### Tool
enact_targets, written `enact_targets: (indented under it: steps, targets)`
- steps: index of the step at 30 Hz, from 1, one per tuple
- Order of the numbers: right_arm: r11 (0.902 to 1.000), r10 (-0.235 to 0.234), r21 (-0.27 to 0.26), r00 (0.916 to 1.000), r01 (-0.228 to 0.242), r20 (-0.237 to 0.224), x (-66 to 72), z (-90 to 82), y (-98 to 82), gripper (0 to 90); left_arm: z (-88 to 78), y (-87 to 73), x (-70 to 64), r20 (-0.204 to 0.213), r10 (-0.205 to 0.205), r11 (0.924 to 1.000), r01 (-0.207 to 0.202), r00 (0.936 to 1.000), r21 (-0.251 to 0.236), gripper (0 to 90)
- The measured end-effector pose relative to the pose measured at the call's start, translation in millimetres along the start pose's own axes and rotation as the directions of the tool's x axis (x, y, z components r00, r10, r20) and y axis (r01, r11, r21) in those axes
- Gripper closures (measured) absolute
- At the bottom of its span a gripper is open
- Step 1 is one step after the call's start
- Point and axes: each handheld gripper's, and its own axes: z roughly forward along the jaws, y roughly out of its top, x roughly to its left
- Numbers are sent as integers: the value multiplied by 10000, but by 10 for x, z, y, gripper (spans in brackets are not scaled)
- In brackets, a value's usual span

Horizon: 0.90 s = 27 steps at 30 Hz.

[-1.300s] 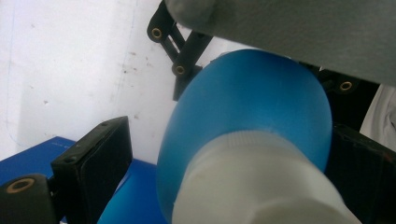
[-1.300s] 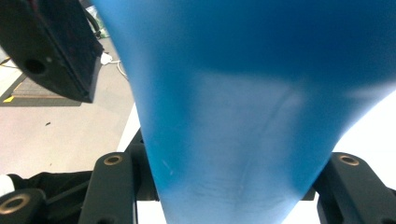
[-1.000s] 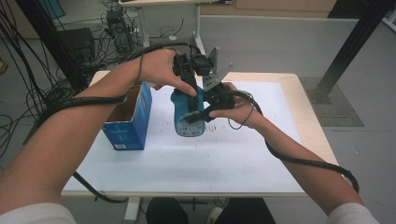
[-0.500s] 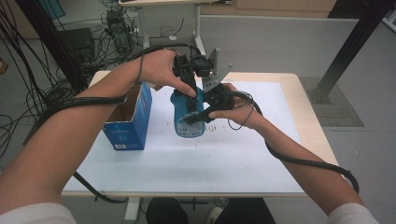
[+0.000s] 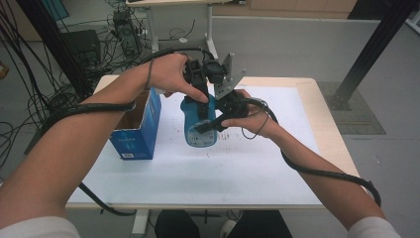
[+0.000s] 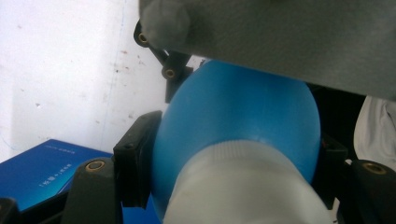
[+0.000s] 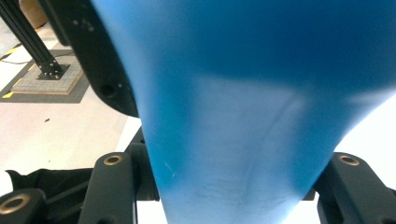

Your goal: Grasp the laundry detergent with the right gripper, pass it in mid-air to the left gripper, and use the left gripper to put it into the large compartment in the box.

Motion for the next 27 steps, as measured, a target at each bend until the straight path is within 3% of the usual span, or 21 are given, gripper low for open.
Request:
enact_targets:
  steps: [27]
  targets:
    - [9999,-89,75,9999,88,138,-14,-6,-24,428,28,25,-1,-185,61,10000,-61,9998,16,345]
